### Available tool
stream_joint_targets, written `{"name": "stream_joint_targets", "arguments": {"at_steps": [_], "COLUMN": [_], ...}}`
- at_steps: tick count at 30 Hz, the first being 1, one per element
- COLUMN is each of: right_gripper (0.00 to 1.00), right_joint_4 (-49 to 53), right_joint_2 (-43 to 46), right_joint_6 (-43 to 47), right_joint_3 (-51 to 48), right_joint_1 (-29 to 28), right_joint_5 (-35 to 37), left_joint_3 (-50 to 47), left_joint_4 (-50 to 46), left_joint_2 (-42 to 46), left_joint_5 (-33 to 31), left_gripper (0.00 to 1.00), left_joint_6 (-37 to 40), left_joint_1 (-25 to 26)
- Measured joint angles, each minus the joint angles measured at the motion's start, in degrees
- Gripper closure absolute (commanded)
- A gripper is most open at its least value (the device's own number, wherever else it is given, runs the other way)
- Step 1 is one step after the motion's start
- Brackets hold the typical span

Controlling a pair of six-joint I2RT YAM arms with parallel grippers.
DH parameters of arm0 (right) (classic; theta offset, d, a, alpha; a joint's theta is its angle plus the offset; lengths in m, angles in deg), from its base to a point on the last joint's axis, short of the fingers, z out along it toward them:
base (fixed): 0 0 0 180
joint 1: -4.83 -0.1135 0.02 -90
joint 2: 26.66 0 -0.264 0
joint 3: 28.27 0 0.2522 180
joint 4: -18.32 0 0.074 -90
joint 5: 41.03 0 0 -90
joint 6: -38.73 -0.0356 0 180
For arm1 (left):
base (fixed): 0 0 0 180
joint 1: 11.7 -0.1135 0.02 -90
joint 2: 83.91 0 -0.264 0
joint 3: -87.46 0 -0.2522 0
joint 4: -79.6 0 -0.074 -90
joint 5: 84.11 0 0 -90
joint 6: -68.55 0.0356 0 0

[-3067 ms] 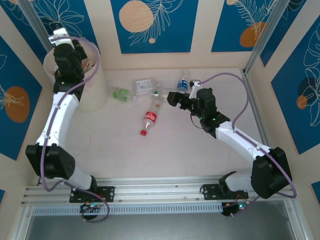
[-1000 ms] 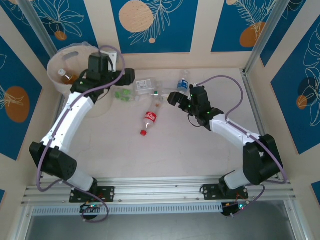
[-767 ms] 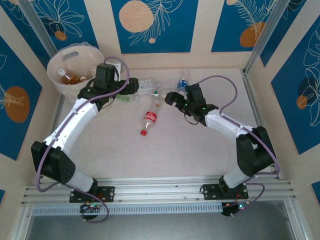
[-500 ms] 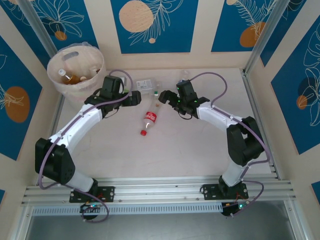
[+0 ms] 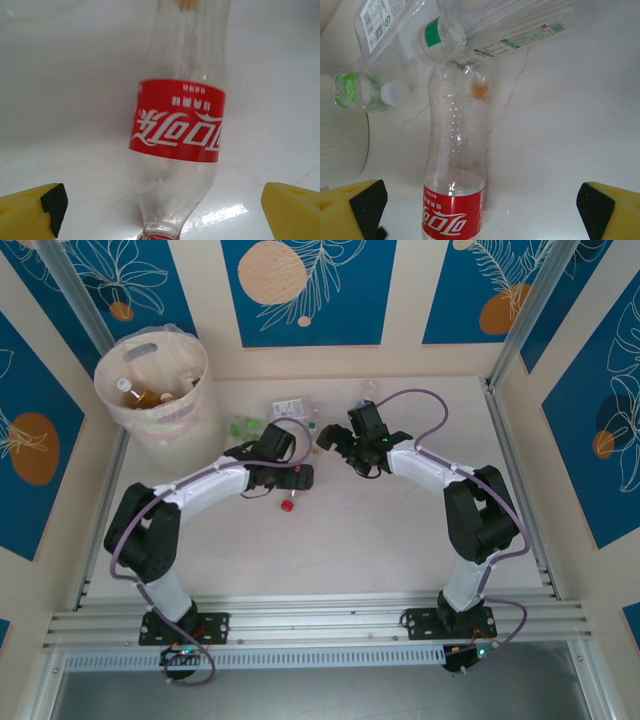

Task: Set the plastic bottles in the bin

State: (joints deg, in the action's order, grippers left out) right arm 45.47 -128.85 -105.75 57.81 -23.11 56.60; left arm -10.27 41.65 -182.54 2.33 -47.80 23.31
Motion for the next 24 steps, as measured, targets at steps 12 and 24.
{"name": "stream_joint_targets", "arguments": {"at_steps": [12, 24], "right_gripper": [0.0, 0.0], "right_joint_4": [-0.2, -0.2], "right_joint_2": [6.2, 14.0], "right_joint_6": [0.0, 0.0], "right_joint_3": [-5.6, -11.5], "right_joint_1": [2.8, 6.2], "right_joint_5": [2.4, 4.9], "left_joint_3": [18.5, 42.9], "left_joint_4": [-7.2, -19.0], "left_joint_2": [-16.9, -33.7], "left_joint_5": [-4.1, -4.7], "left_gripper": [0.02, 0.16], "left_joint_6": [4.4, 9.7], "left_joint_1": [0.6, 0.3]}}
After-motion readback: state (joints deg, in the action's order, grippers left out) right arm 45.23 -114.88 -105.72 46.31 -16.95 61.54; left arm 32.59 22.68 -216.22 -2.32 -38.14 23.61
